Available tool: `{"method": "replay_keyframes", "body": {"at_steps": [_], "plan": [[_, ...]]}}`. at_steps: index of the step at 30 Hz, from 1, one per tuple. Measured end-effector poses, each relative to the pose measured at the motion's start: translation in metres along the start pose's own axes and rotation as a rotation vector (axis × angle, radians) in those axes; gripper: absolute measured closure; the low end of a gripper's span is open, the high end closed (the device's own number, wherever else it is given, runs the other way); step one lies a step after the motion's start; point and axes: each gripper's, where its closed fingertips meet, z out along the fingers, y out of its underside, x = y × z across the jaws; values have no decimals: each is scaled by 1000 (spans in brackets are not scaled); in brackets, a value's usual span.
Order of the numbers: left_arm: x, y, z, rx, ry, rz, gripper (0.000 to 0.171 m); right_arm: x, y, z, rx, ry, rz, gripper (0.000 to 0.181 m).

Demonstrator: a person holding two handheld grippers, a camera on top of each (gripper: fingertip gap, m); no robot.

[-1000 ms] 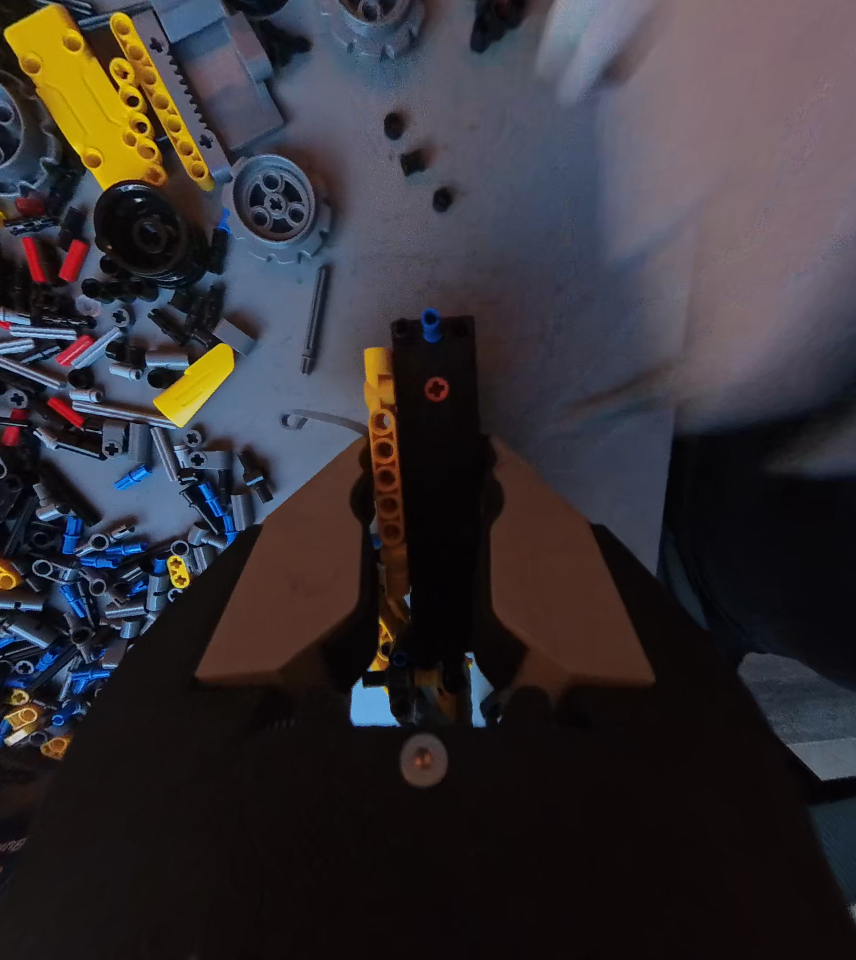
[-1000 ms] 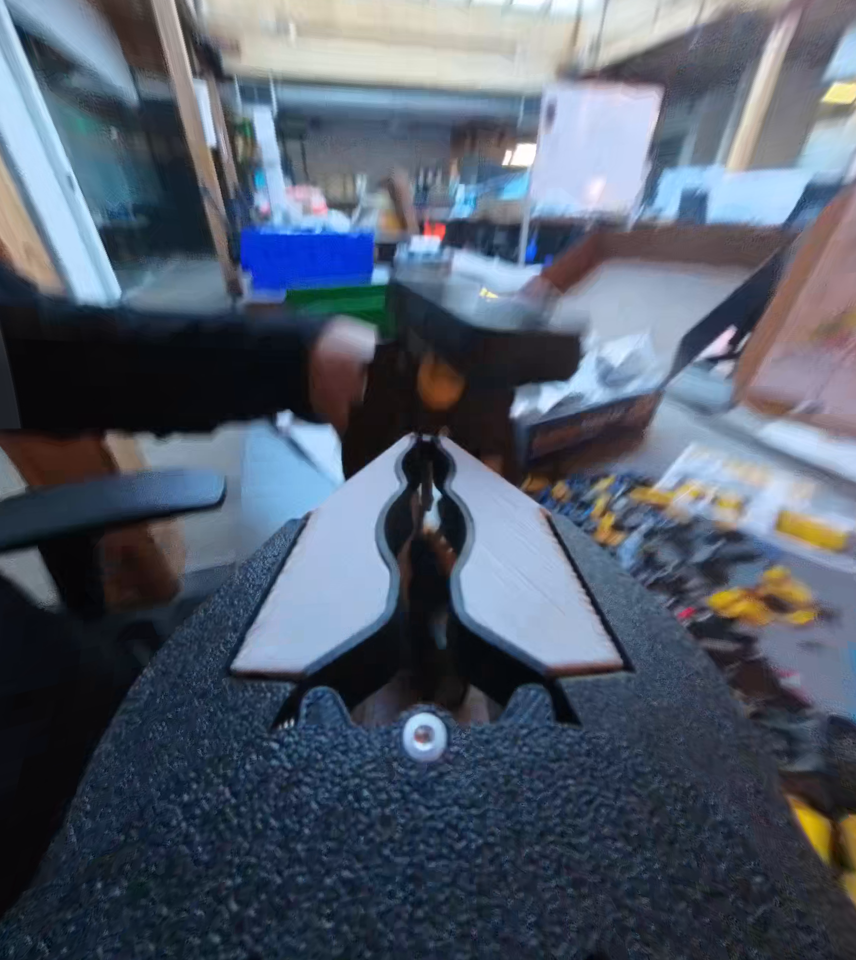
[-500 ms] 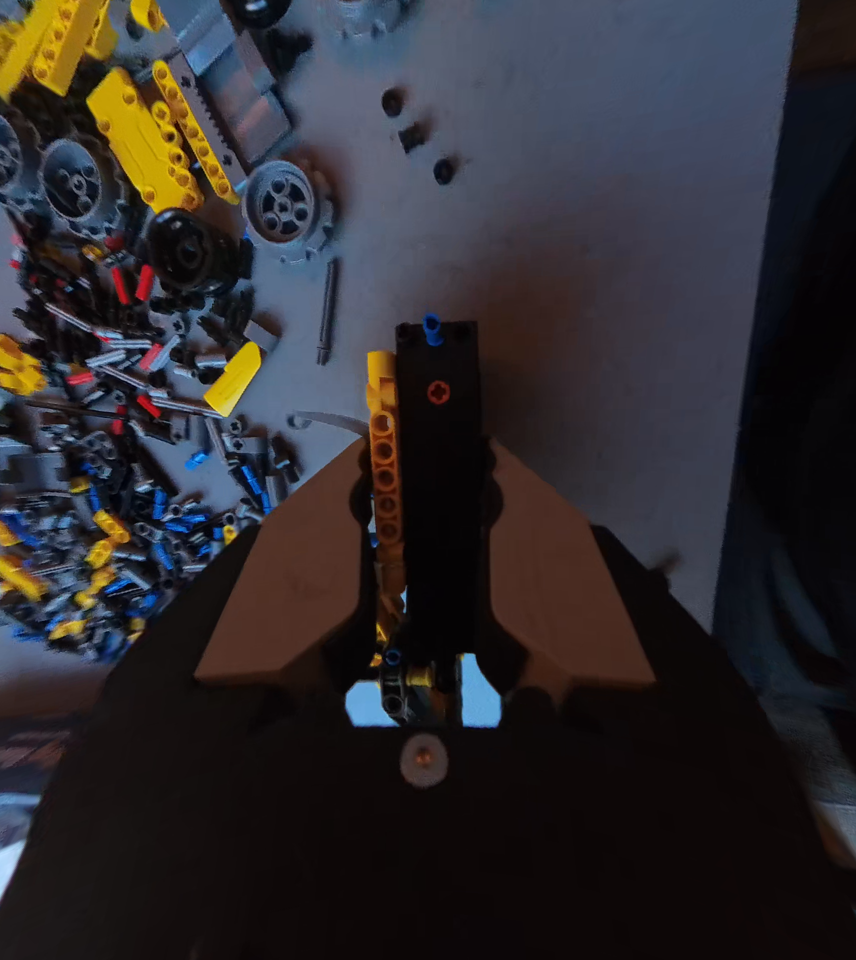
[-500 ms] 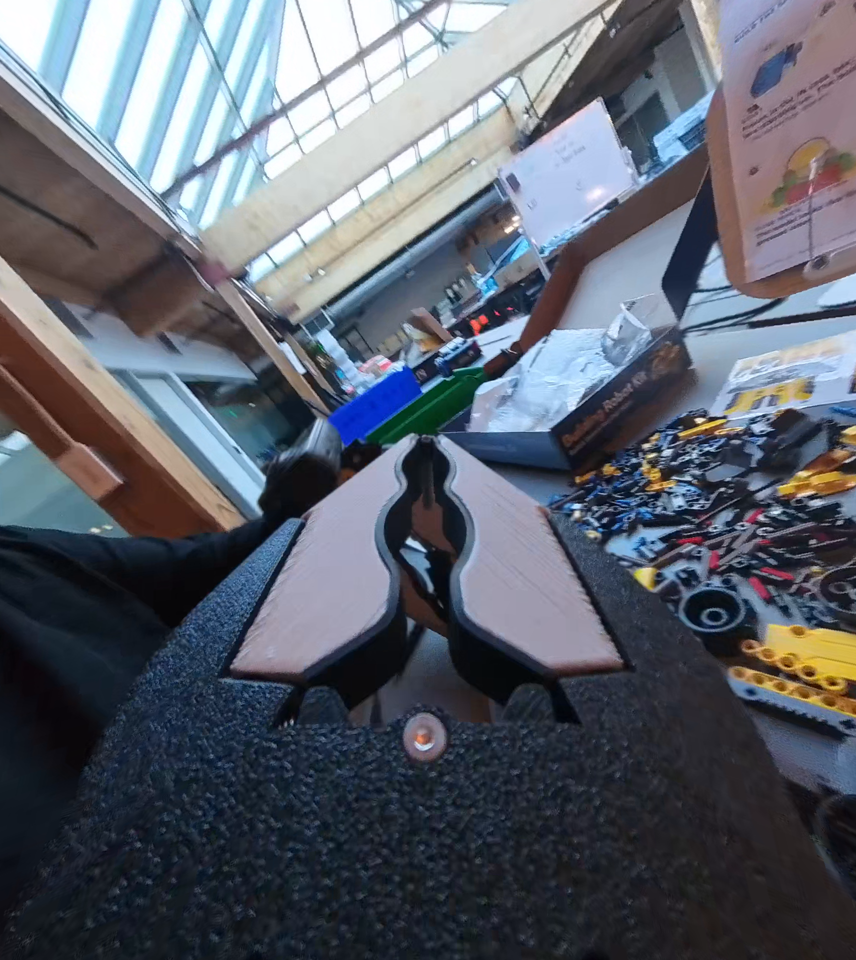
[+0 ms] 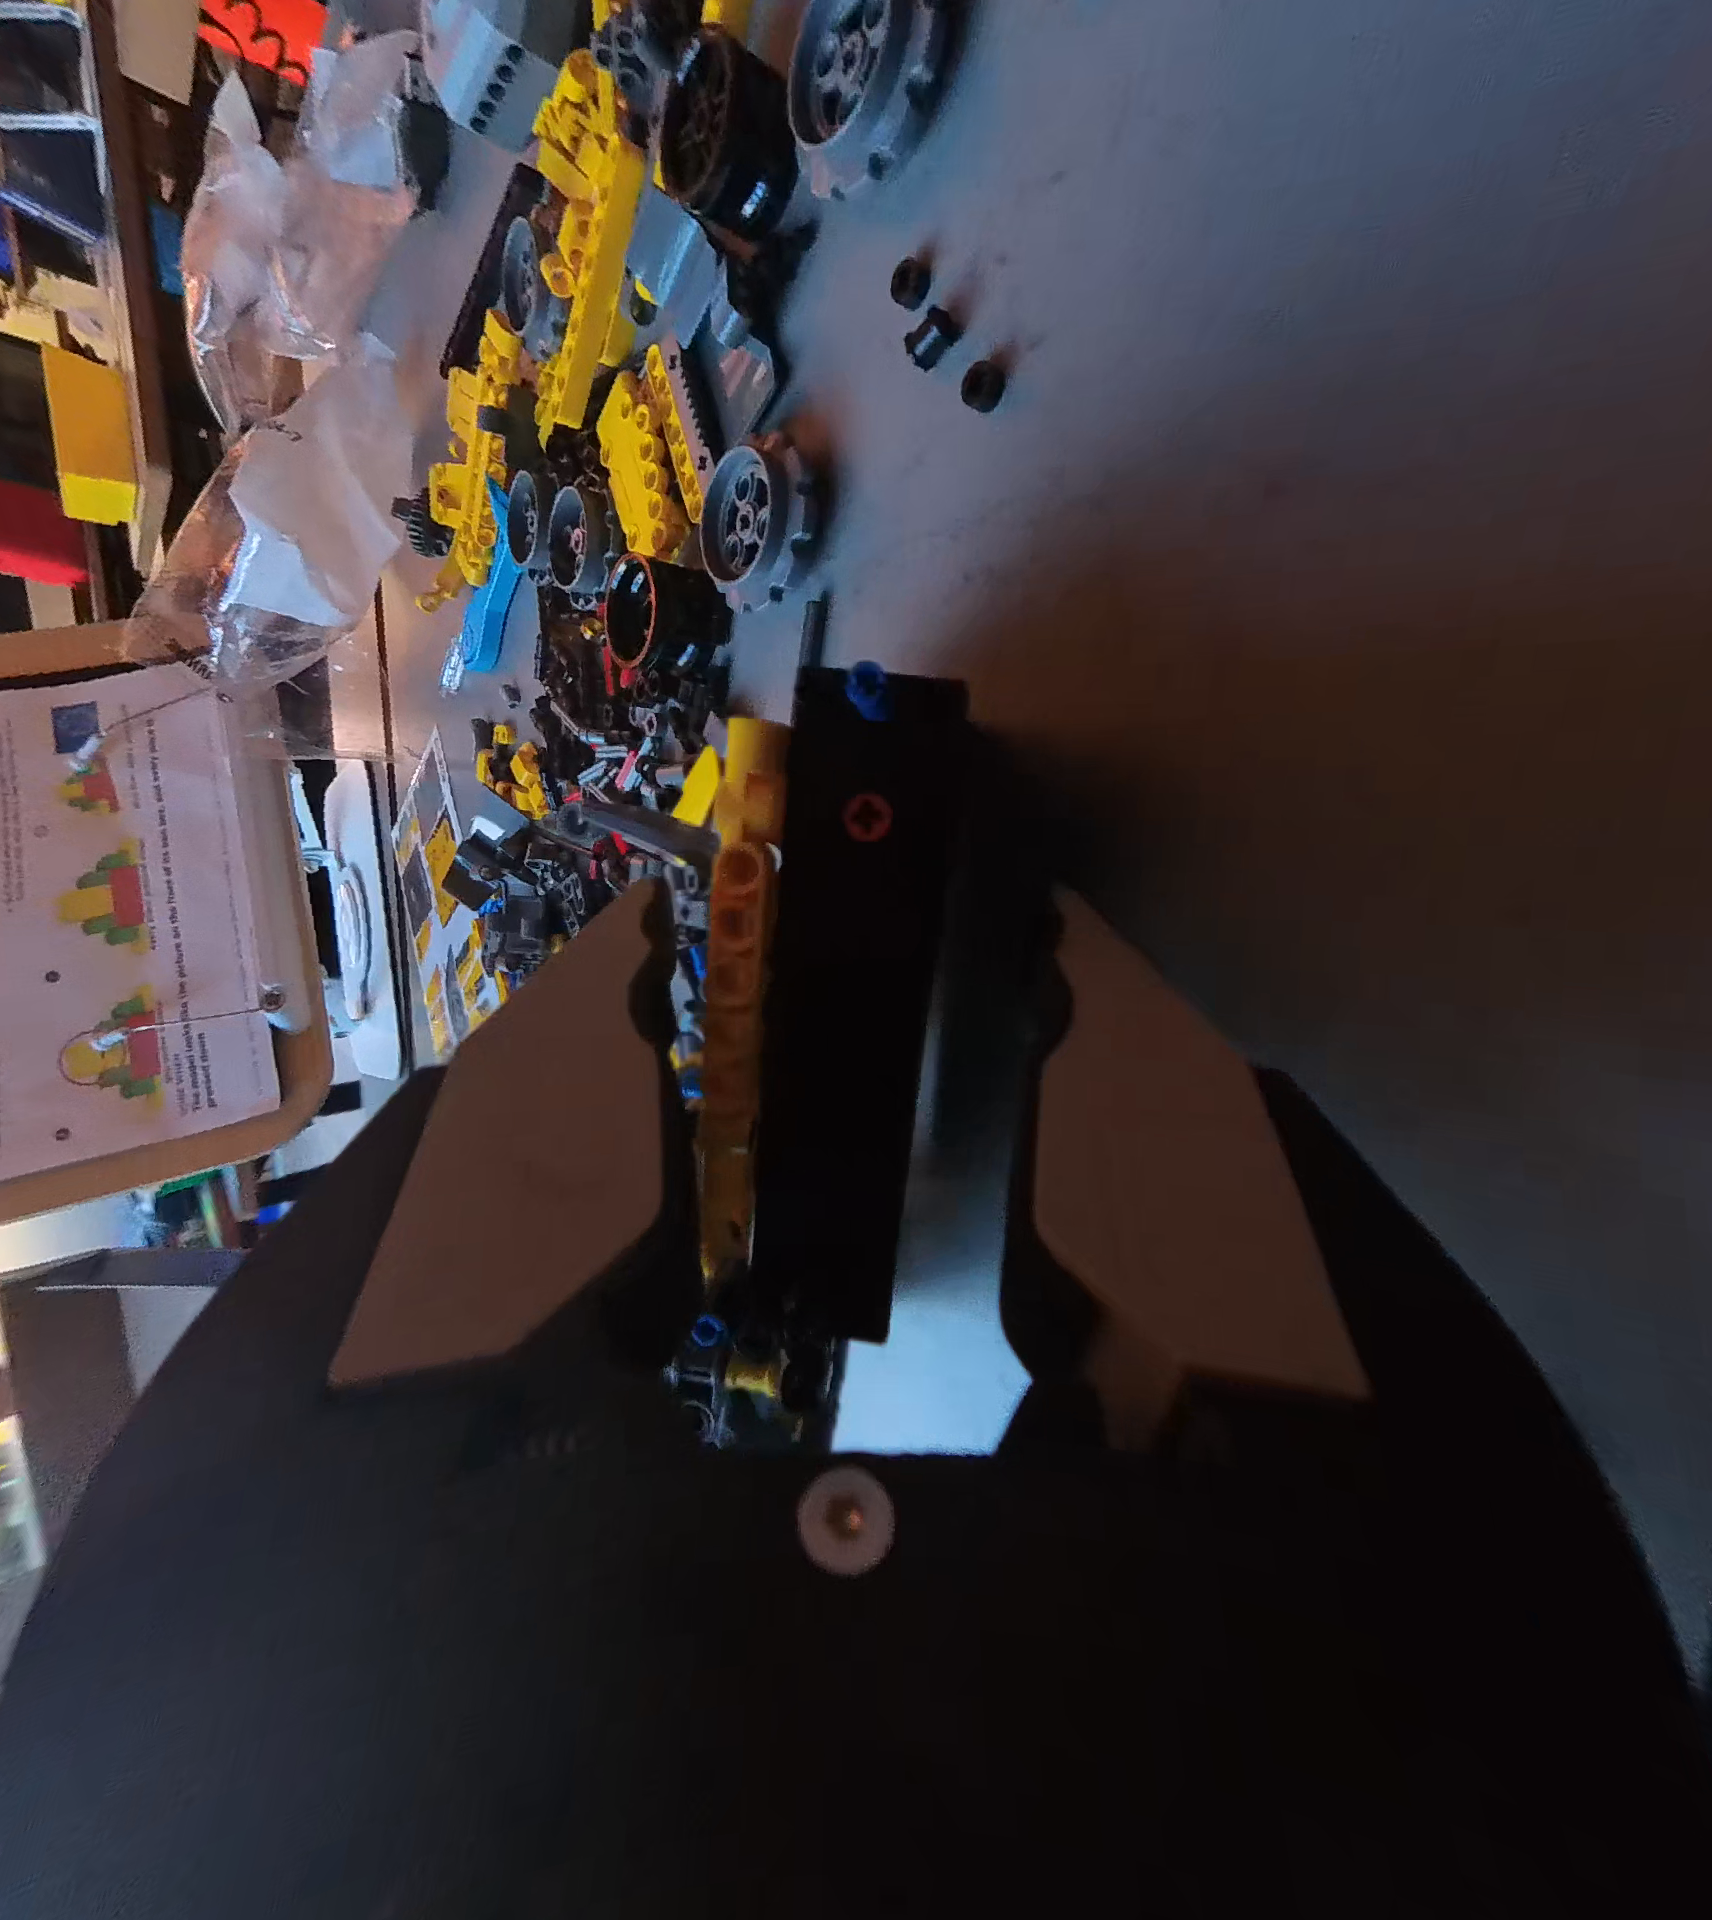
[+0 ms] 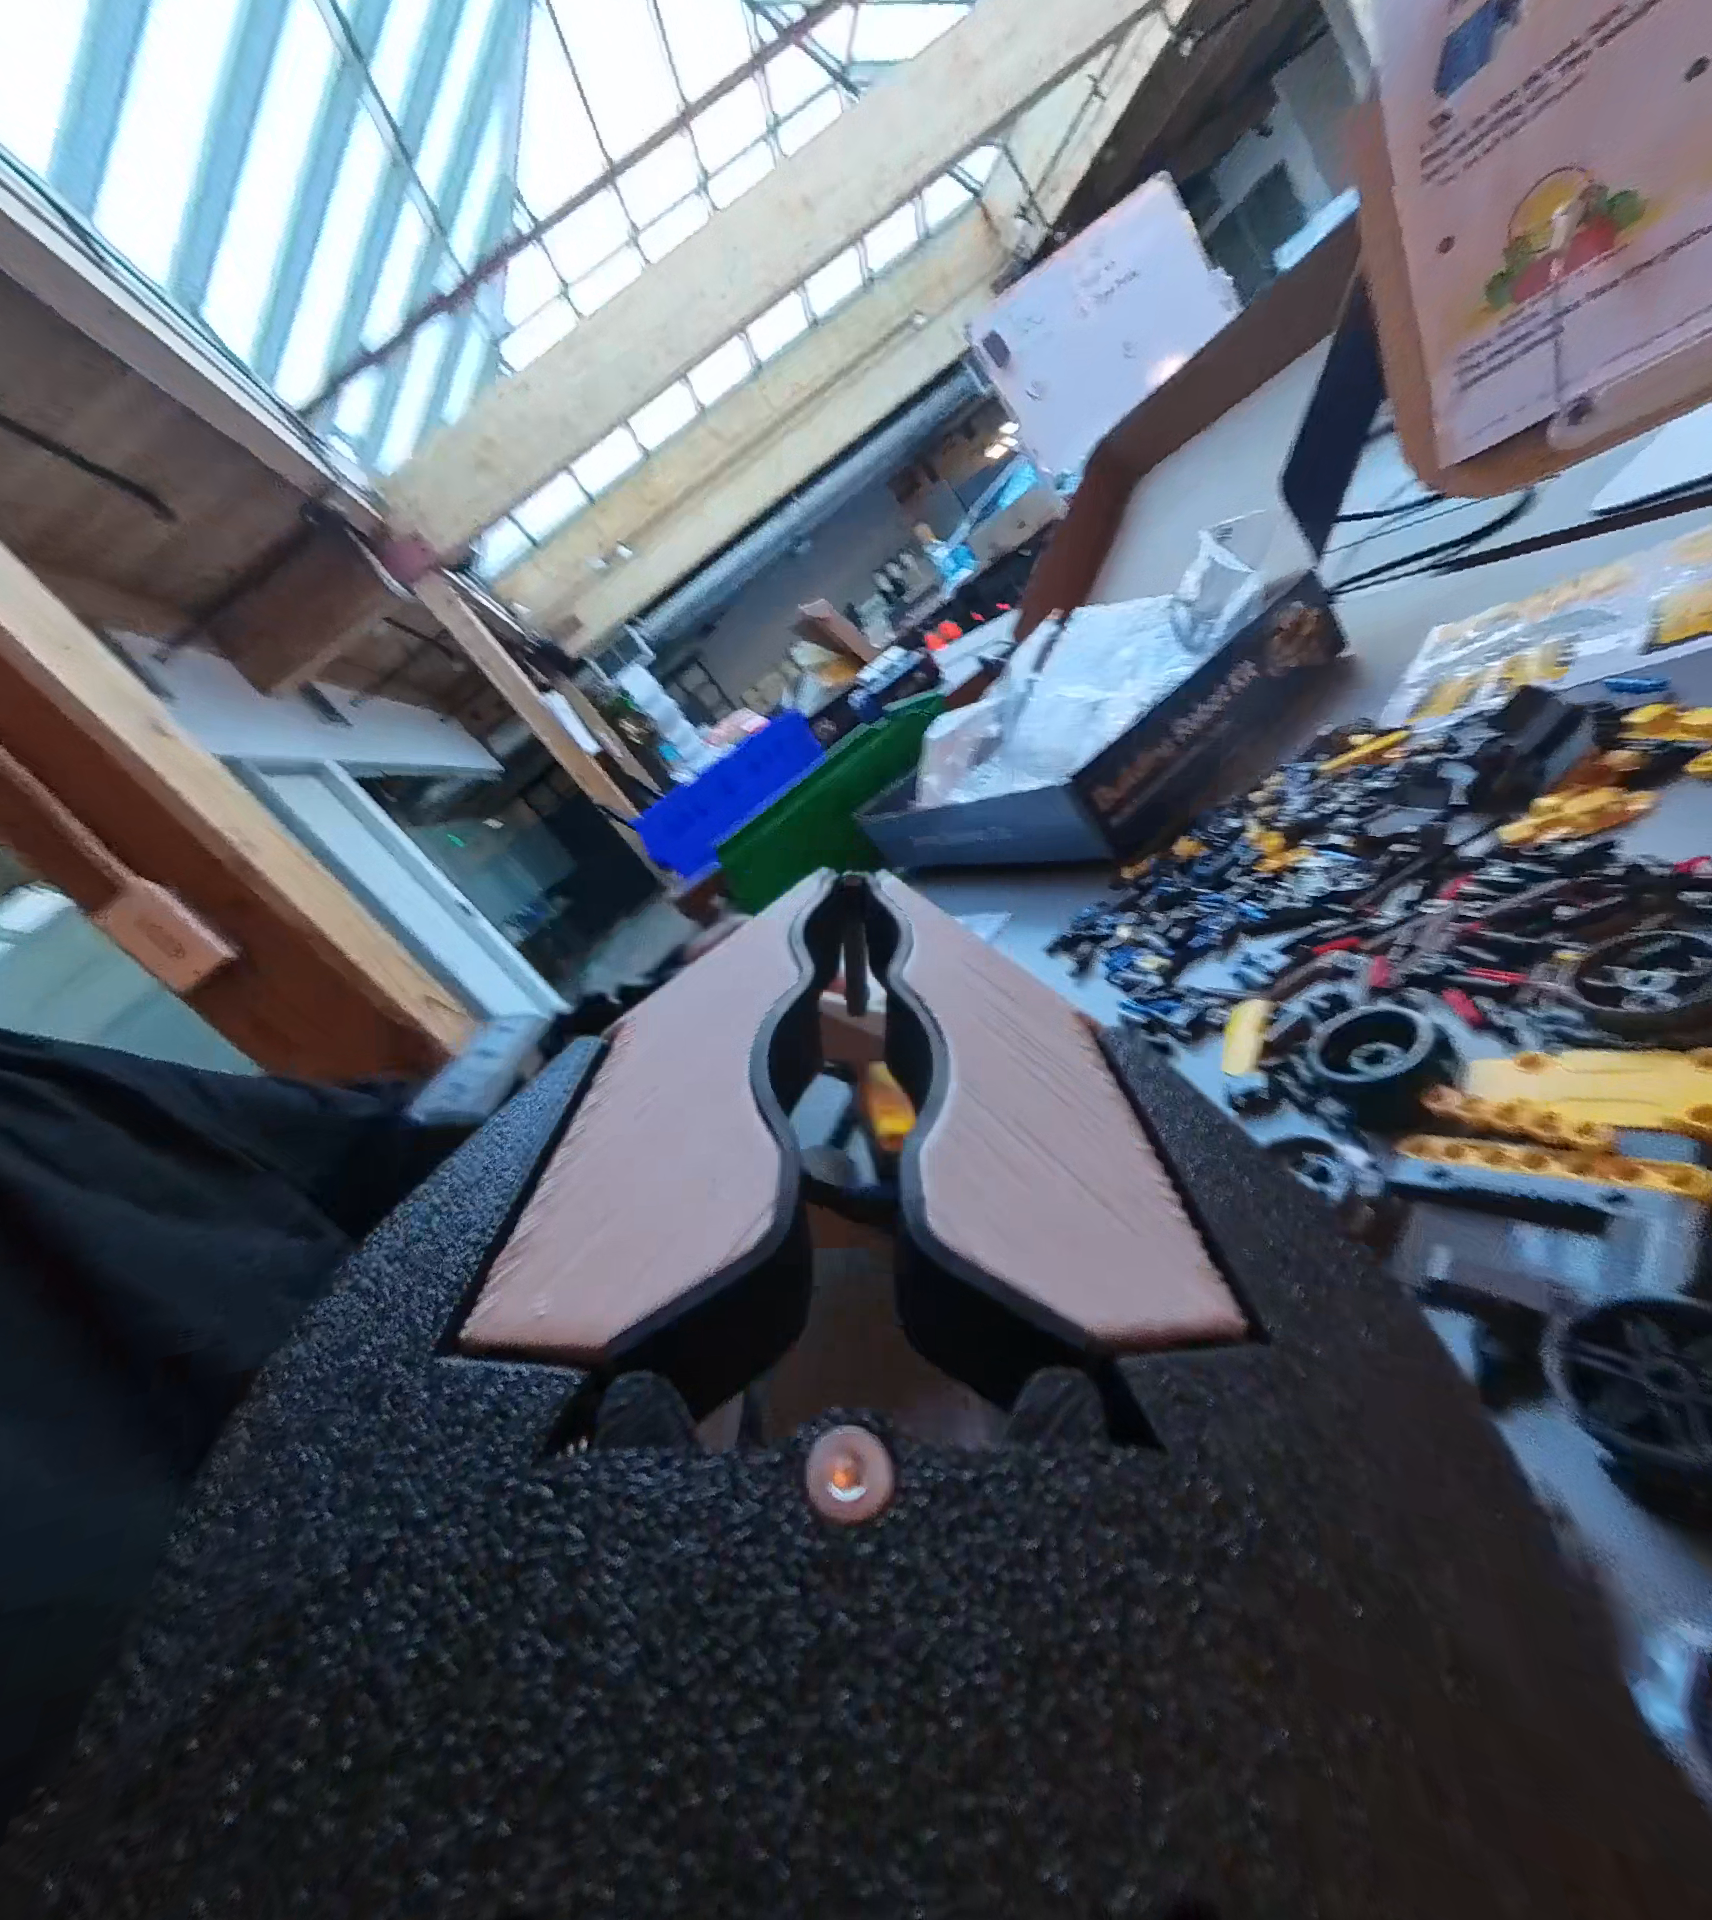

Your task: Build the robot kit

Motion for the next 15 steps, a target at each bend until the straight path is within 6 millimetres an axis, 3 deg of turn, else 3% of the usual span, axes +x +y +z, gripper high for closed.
{"method": "replay_keyframes", "body": {"at_steps": [3, 6, 8, 12, 15], "plan": [[9, -7, -9, 76, 12, -83, 102, 3, 7, -15, -46, 95, -132, 178], [21, -14, -15, 129, 37, -140, 112, 8, 17, -26, -89, 165, -218, 178], [25, -15, -16, 150, 89, -230, 109, 14, 23, -33, -109, 216, -259, 178], [21, -13, -24, 184, 175, -374, 92, 17, 24, -38, -94, 221, -219, 178], [19, -10, -40, 223, 217, -446, 90, 18, 27, -31, -106, 192, -161, 179]]}}
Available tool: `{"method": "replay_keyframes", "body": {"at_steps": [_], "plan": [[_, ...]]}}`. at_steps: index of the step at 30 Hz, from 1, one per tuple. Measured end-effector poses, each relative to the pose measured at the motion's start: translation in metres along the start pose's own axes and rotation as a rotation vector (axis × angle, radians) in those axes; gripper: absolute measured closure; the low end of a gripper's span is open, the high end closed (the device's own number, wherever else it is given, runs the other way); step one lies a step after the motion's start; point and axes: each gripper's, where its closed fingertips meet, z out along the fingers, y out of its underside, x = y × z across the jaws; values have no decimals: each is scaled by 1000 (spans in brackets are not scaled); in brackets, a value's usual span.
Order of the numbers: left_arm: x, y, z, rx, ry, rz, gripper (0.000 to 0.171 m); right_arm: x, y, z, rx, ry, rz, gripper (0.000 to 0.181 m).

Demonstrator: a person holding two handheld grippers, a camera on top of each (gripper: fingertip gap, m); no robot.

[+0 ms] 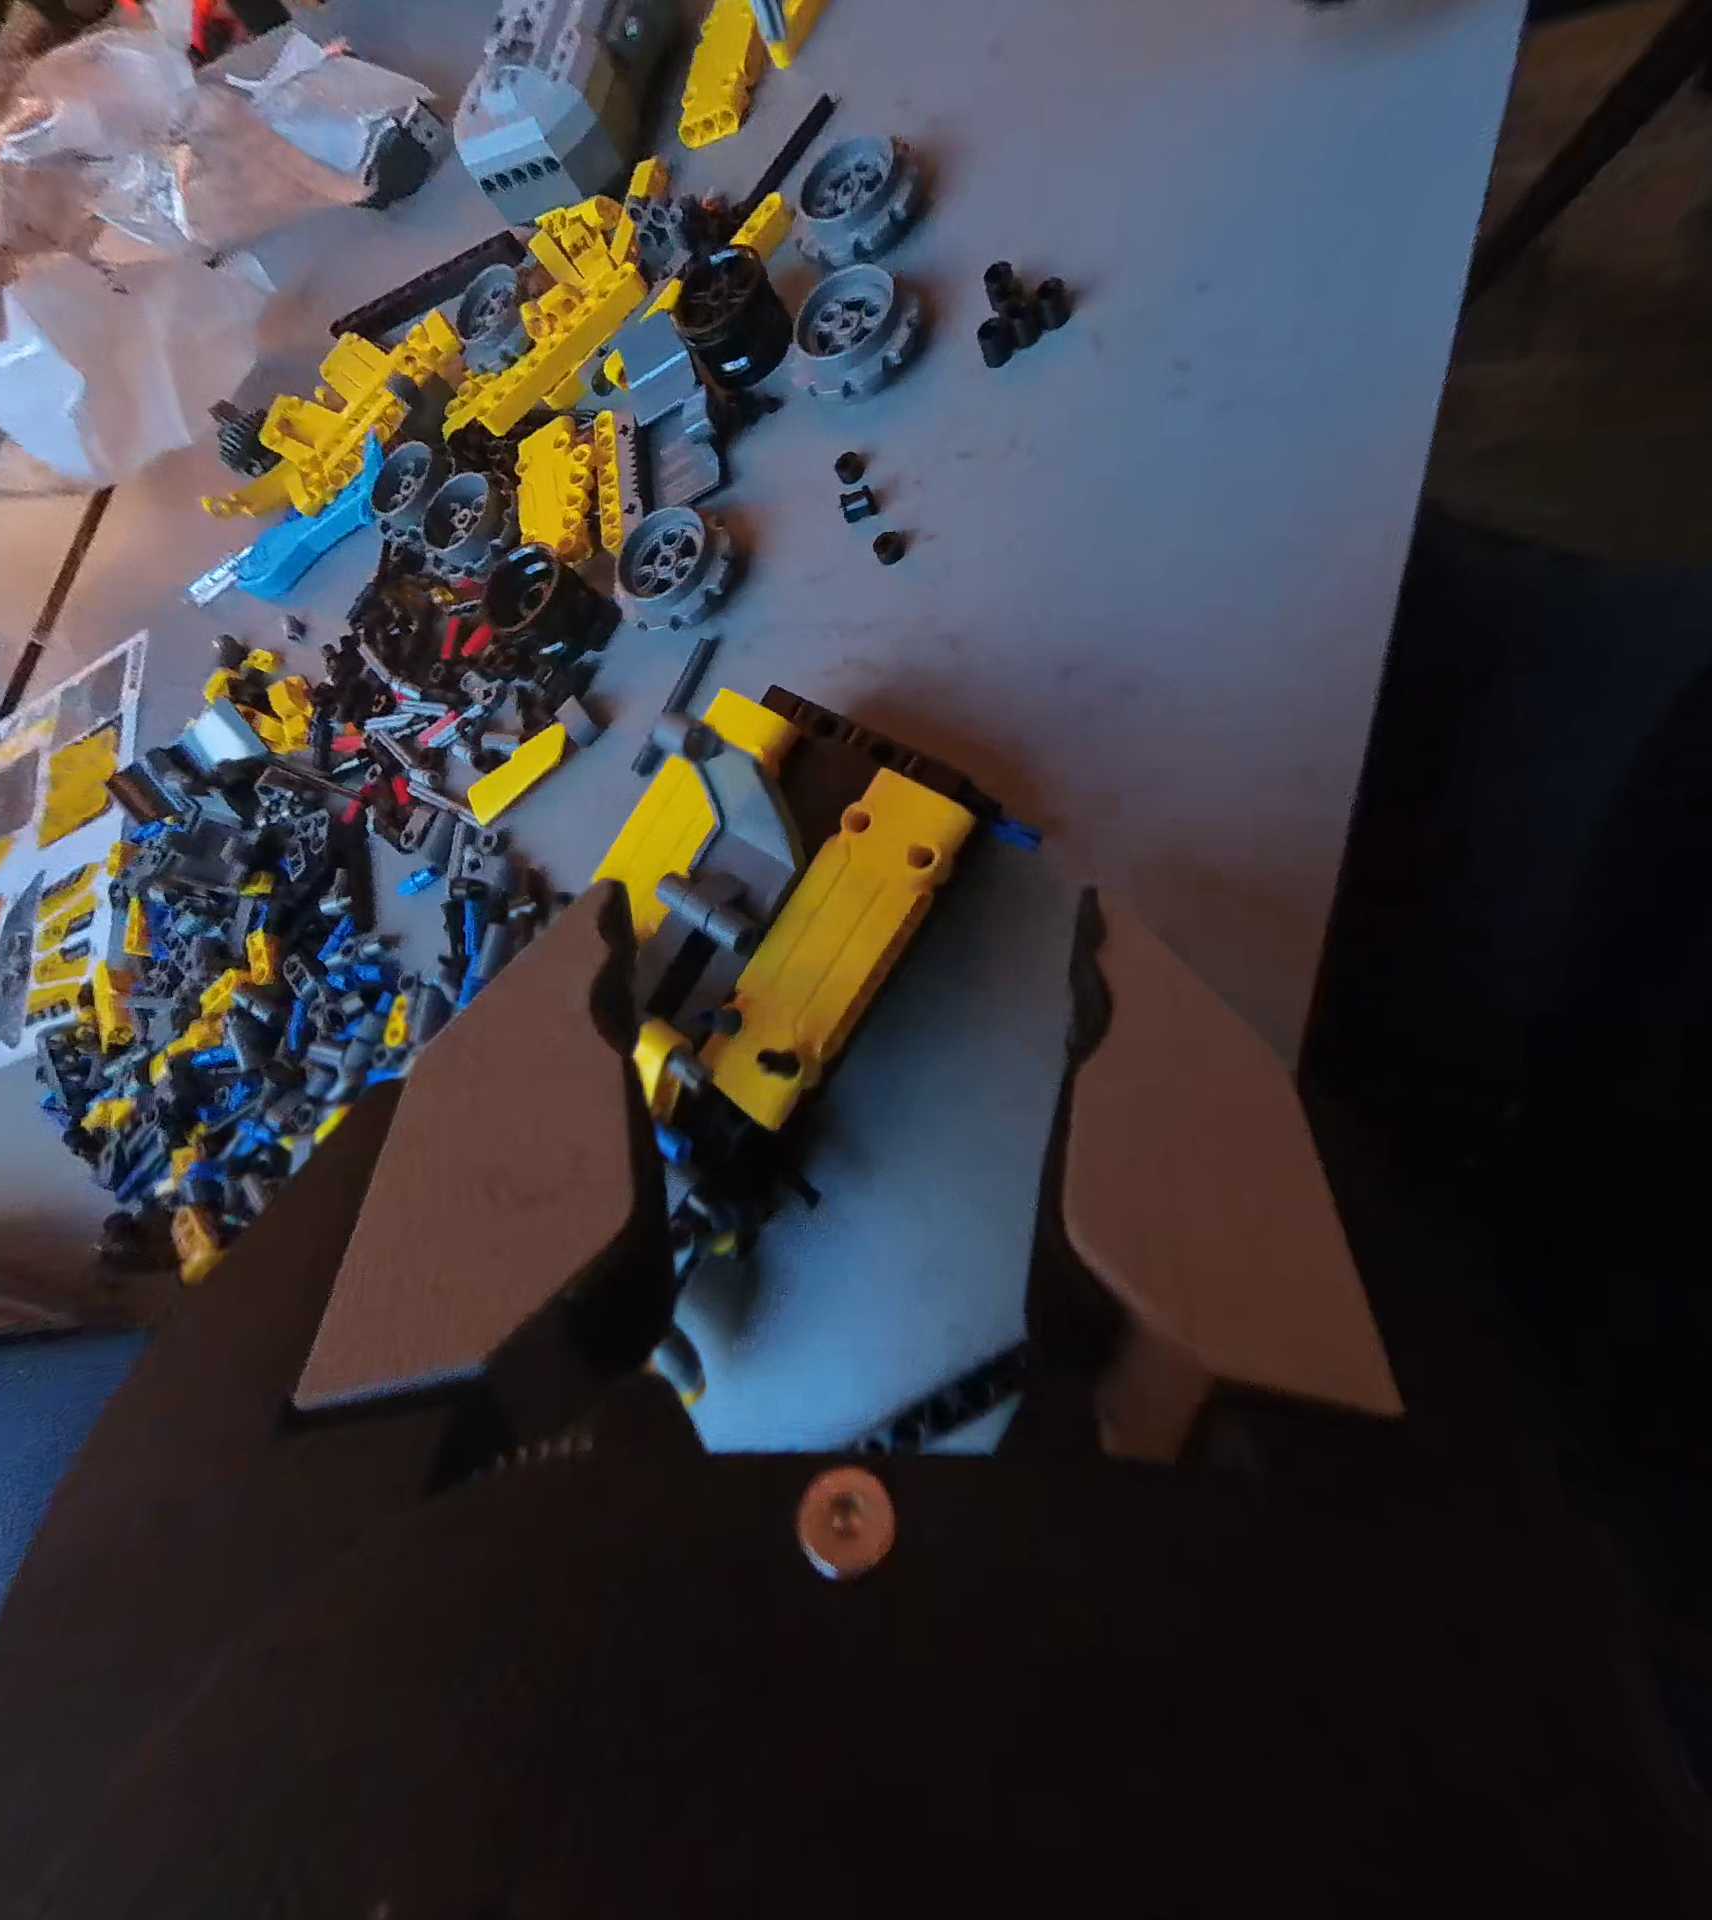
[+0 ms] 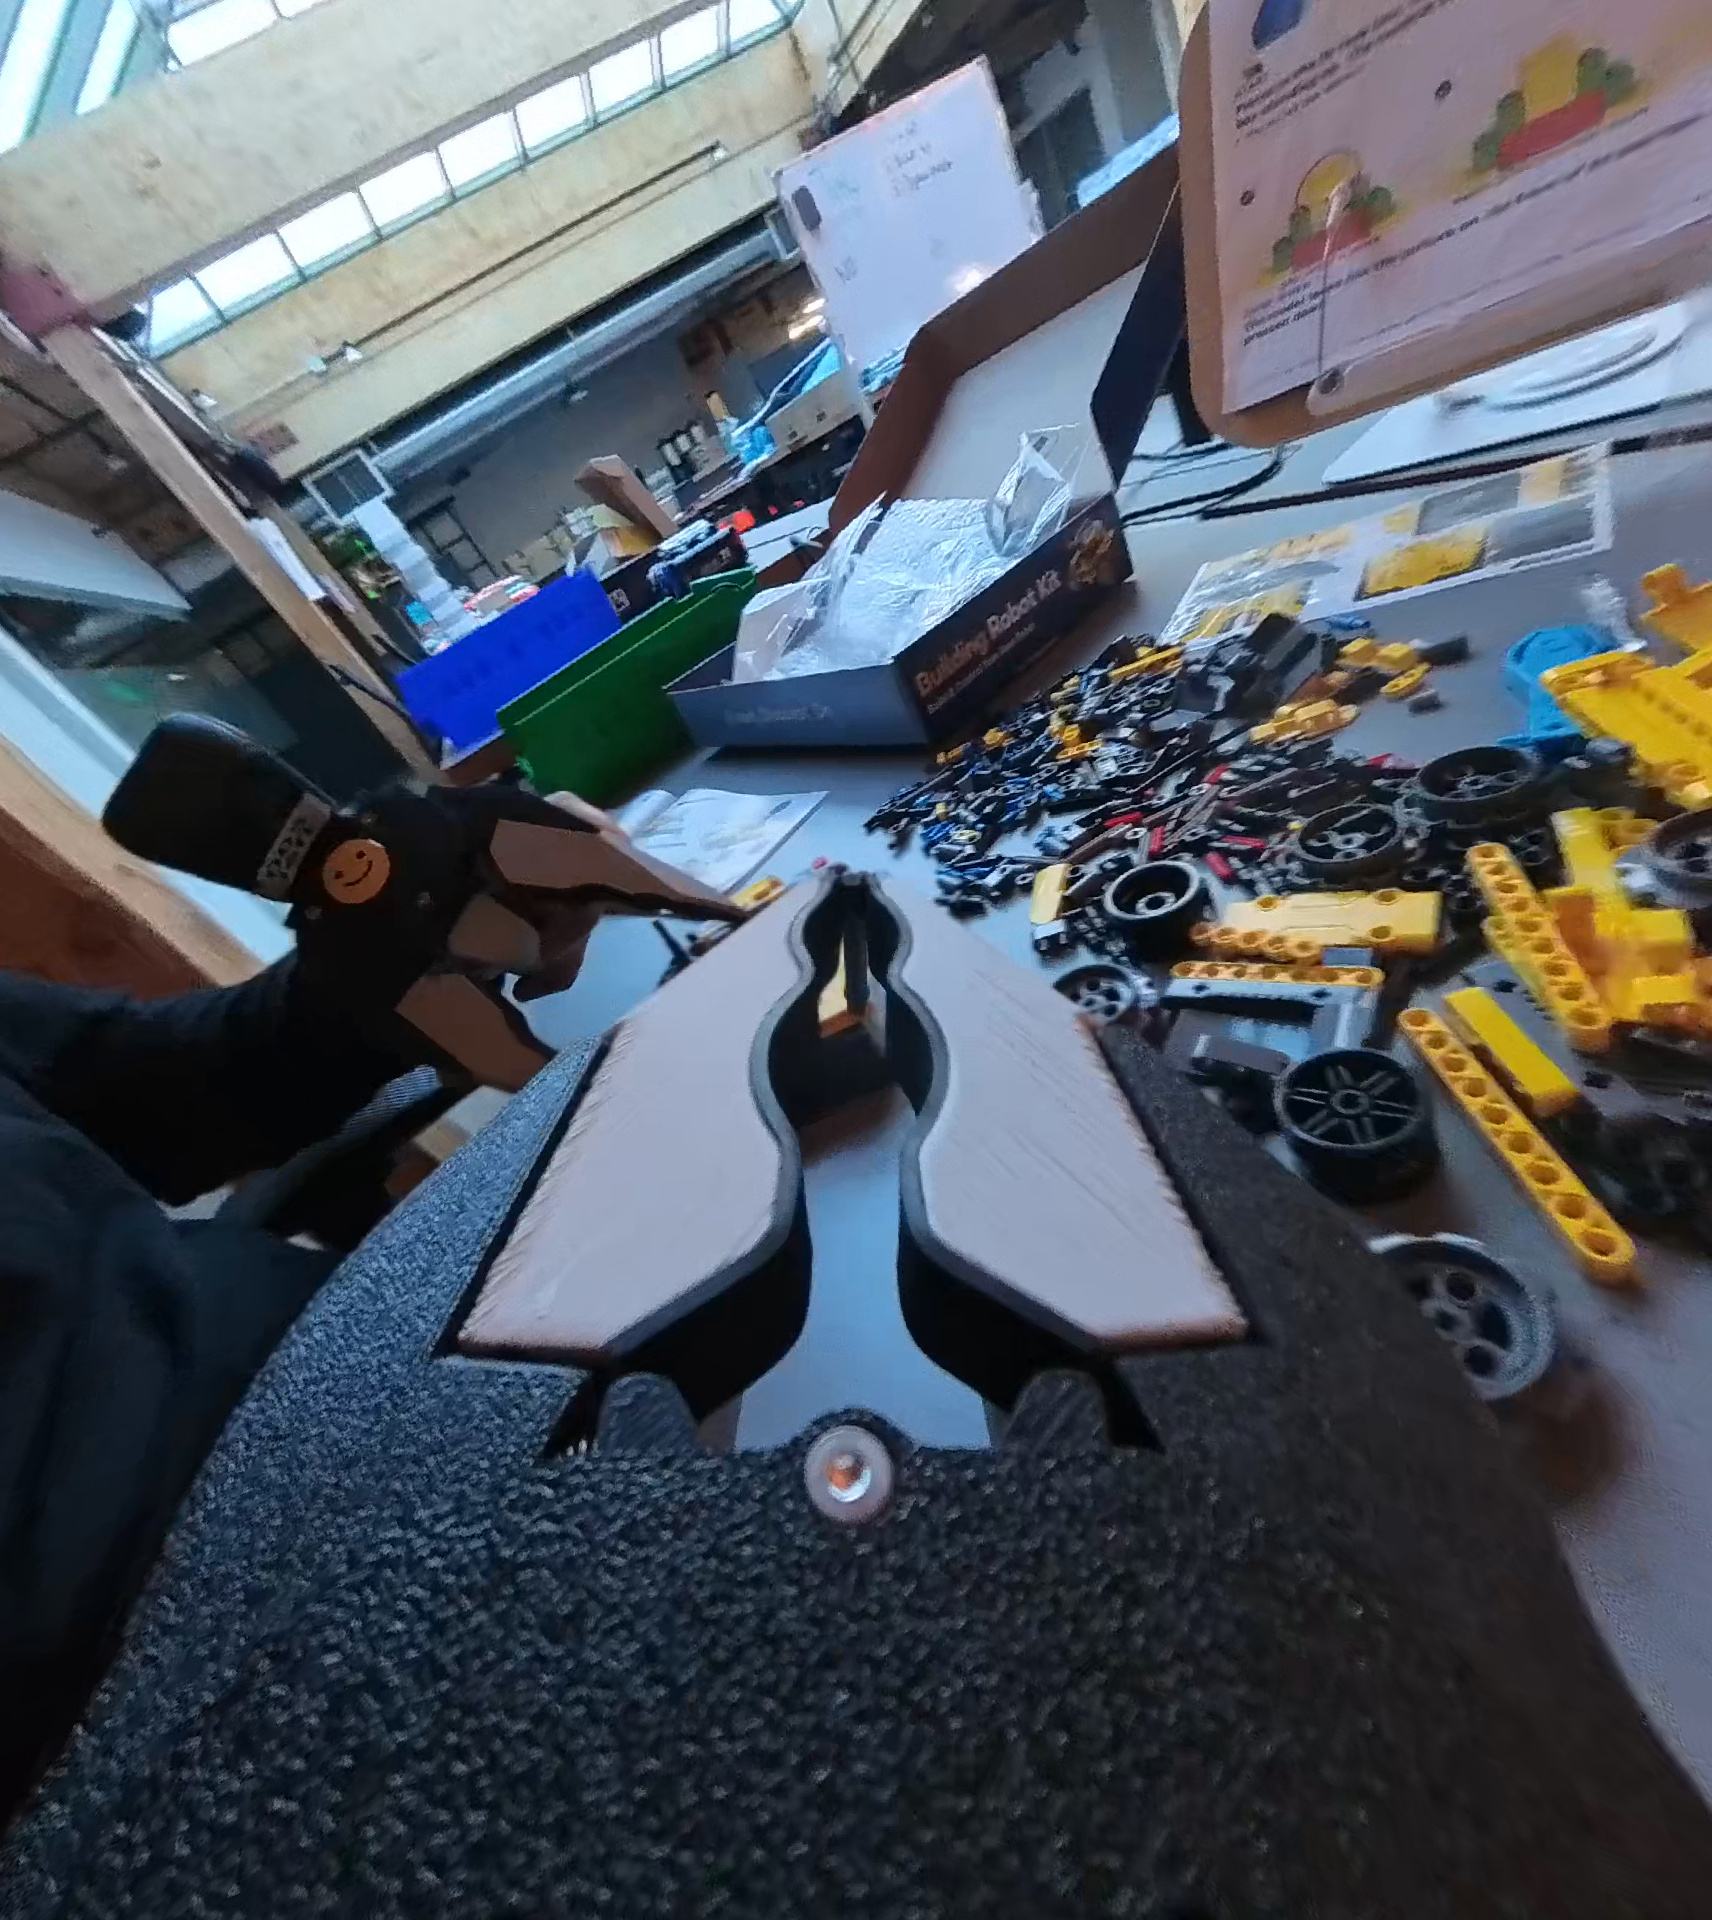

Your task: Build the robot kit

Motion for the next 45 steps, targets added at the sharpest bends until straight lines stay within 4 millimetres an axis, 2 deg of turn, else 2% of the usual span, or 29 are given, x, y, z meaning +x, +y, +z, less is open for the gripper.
{"method": "replay_keyframes", "body": {"at_steps": [1, 3, 7, 9, 12, 17, 21, 25, 27, 28, 31, 35, 41, 43, 45], "plan": [[-3, -1, -7, 16, -6, -17, 94, -3, 2, 5, -12, -25, 26, 179], [-6, -8, -23, 63, -1, -28, 91, -10, 3, 18, -20, -84, 91, 178], [-20, -34, -43, 161, -46, -66, 128, -31, -7, 44, 37, -252, 270, 179], [-28, -45, -43, 194, -82, -76, 144, -40, -10, 54, 59, -318, 340, 179], [-39, -59, -37, 240, -119, -113, 145, -52, -9, 66, 69, -372, 406, 180], [-34, -74, -26, 293, -86, -152, 152, -68, -3, 80, 55, -393, 405, 180], [-37, -76, -29, 314, -113, -134, 168, -77, 4, 87, 35, -371, 344, 179], [-41, -69, -31, 303, -121, -138, 170, -77, 10, 91, -6, -332, 266, 179], [-44, -60, -28, 278, -115, -151, 171, -64, 16, 91, -88, -239, 120, 174], [-47, -53, -26, 263, -111, -171, 171, -47, 17, 88, -138, -141, 19, 167], [-61, -27, -18, 196, -108, -226, 170, 2, 20, 70, -307, 81, -216, 171], [-71, -7, -13, 154, -103, -253, 171, 34, 54, 67, -618, 150, -367, 158], [-62, -5, -12, 164, 2, -171, 171, 56, 91, 89, -891, 119, -557, 155], [-60, -3, -13, 165, 23, -146, 171, 62, 98, 92, -960, 114, -580, 158], [-55, -4, -15, 171, 43, -110, 171, 57, 102, 95, -992, 59, -546, 169]]}}
